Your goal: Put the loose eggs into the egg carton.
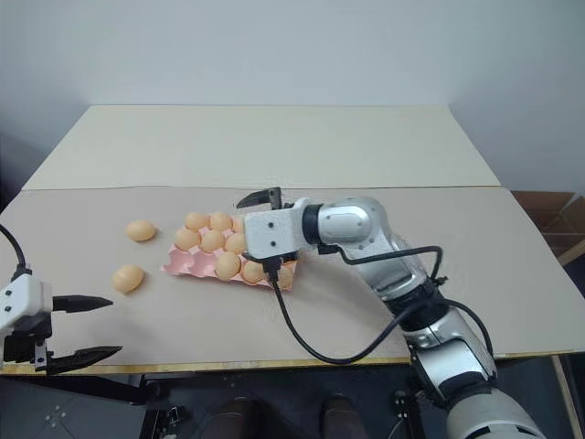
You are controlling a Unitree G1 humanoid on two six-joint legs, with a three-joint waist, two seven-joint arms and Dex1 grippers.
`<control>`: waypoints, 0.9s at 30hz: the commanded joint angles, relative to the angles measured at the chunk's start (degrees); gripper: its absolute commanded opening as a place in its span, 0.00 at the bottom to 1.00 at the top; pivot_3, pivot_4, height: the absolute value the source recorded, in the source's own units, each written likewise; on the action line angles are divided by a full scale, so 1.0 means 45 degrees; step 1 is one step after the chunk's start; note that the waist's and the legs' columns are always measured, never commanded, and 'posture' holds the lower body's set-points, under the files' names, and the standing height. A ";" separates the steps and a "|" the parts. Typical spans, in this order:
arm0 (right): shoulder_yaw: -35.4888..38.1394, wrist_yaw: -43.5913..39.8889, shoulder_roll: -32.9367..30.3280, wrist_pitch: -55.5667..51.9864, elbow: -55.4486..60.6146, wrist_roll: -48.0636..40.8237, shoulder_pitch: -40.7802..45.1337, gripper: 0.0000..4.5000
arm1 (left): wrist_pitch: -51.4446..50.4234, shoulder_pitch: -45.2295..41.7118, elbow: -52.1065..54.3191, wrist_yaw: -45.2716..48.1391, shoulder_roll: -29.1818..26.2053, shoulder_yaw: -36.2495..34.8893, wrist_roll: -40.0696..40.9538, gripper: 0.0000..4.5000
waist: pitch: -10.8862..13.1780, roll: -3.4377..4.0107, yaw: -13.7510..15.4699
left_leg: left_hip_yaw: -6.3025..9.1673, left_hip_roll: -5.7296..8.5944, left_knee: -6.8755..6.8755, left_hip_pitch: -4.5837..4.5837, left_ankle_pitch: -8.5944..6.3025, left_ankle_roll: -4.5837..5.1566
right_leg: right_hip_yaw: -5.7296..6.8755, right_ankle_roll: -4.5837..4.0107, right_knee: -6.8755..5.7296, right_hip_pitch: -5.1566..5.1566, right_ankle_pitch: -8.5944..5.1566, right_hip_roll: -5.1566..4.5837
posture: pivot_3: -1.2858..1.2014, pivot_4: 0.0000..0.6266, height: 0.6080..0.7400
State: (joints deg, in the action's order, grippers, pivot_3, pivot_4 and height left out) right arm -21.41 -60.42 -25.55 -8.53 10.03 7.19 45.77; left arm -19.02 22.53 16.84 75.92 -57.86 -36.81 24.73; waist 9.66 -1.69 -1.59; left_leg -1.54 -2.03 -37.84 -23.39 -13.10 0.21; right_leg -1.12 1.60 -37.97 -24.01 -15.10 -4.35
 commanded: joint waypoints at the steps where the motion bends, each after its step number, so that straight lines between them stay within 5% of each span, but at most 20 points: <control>1: 0.1369 -0.1720 -0.0935 -0.2215 0.1381 -0.2850 -0.0394 0.99 | -0.0163 -0.0176 0.0734 -0.0529 0.0297 -0.0996 0.0468 1.00 | 0.0001 -0.0001 0.0078 | 0.0002 -0.0001 0.0000 -0.0003 0.0000 0.0000 | 0.0001 0.0000 0.0002 -0.0001 0.0000 -0.0001 | 0.52 0.24 1.00; 18: 0.2084 -0.2518 -0.3319 -0.4599 0.2270 -0.5370 -0.0740 0.99 | -0.0528 0.0239 0.1340 -0.1460 0.0670 -0.1159 0.0477 1.00 | -0.0001 -0.0005 0.0123 | -0.0005 -0.0004 0.0001 0.0010 0.0000 0.0001 | -0.0010 -0.0005 0.0005 -0.0001 0.0001 0.0004 | 0.52 0.24 1.00; 27: 0.2177 -0.1555 -0.3667 -0.5399 0.3285 -0.5480 -0.1142 0.99 | -0.0360 -0.2075 -0.0158 -0.3624 0.1137 0.0743 -0.0268 1.00 | -0.0004 -0.0010 0.0191 | -0.0001 0.0006 0.0000 0.0008 0.0000 0.0001 | -0.0008 -0.0005 0.0008 0.0007 0.0001 -0.0001 | 0.52 0.24 1.00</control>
State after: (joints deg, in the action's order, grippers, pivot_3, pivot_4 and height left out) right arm -13.73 -68.59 -41.50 -31.97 22.36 -16.58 40.67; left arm -21.50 14.54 17.65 62.36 -53.51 -34.32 24.68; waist 9.64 -1.73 -0.73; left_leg -1.54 -2.00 -37.84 -23.35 -13.10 0.21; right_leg -1.16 1.58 -37.93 -23.98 -15.09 -4.35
